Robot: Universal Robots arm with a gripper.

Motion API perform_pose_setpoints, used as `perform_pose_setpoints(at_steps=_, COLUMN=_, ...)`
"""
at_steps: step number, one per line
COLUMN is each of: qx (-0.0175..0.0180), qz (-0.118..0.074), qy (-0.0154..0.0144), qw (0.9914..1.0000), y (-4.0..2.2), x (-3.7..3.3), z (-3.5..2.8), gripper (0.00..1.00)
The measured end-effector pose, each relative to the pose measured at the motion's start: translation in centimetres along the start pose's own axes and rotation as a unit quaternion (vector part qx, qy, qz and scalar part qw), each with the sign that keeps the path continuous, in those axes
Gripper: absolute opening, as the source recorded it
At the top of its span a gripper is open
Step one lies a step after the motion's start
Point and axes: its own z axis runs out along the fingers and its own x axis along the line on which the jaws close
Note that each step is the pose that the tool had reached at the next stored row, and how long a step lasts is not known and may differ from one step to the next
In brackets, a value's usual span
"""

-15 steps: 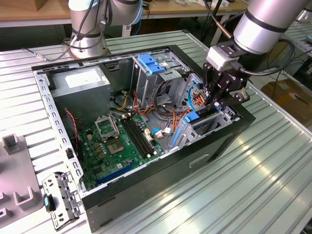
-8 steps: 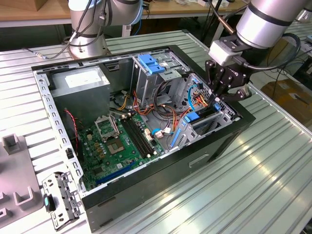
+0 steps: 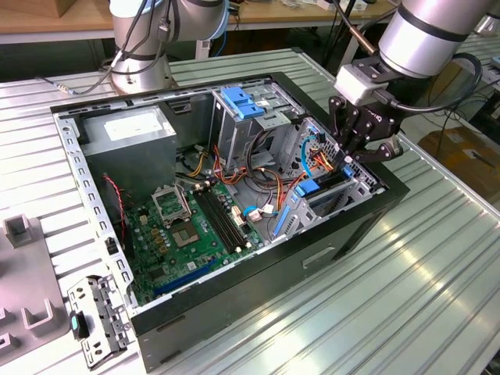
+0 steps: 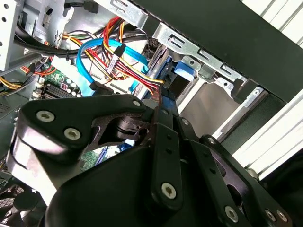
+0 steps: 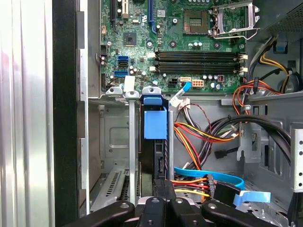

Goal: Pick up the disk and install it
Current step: 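Insert the first disk wire, then insert the second disk wire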

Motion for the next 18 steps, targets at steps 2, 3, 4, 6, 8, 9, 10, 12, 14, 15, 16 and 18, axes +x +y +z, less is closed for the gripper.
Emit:
perform_pose_setpoints(at_steps=2, qx=0.0, qz=0.0, qy=0.0, qw=1.0, y=0.0, x=0.0, z=0.0, gripper=0.11)
perform_pose_setpoints(at_steps=3, qx=0.0, qz=0.0, qy=0.0, qw=1.0, y=0.0, x=0.0, z=0.0, gripper=0.11)
perform_pose_setpoints(at_steps=4, qx=0.0, qz=0.0, qy=0.0001, qw=1.0, y=0.0, x=0.0, z=0.0, gripper=0.11)
perform_pose_setpoints(at_steps=6, qx=0.0001, qz=0.0, qy=0.0, qw=1.0, y=0.0, x=0.0, z=0.0, gripper=0.11)
perform_pose_setpoints(at_steps=8, qx=0.0001, qz=0.0, qy=-0.0001, qw=1.0, y=0.08, x=0.01, z=0.01, gripper=0.11)
perform_pose_setpoints(at_steps=9, qx=0.0001, qz=0.0, qy=0.0, qw=1.0, y=0.21, x=0.0, z=0.0, gripper=0.11)
perform_pose_setpoints(at_steps=10, qx=0.0001, qz=0.0, qy=0.0, qw=1.0, y=0.29, x=0.01, z=0.0, gripper=0.11)
perform_pose_setpoints(at_steps=12, qx=0.0001, qz=0.0, qy=0.0, qw=1.0, y=0.62, x=0.01, z=-0.01, gripper=0.11)
perform_pose_setpoints(at_steps=14, qx=0.0001, qz=0.0, qy=0.0, qw=1.0, y=1.14, x=0.02, z=-0.01, gripper=0.11)
perform_pose_setpoints(at_steps=15, qx=0.0, qz=0.0, qy=-0.0001, qw=1.0, y=1.23, x=0.03, z=-0.01, gripper=0.11)
perform_pose_setpoints(at_steps=16, qx=0.0, qz=0.0, qy=-0.0001, qw=1.0, y=1.23, x=0.02, z=0.0, gripper=0.11)
perform_pose_setpoints(at_steps=18, qx=0.0001, qz=0.0, qy=-0.0003, qw=1.0, y=1.24, x=0.02, z=-0.02, gripper=0.11)
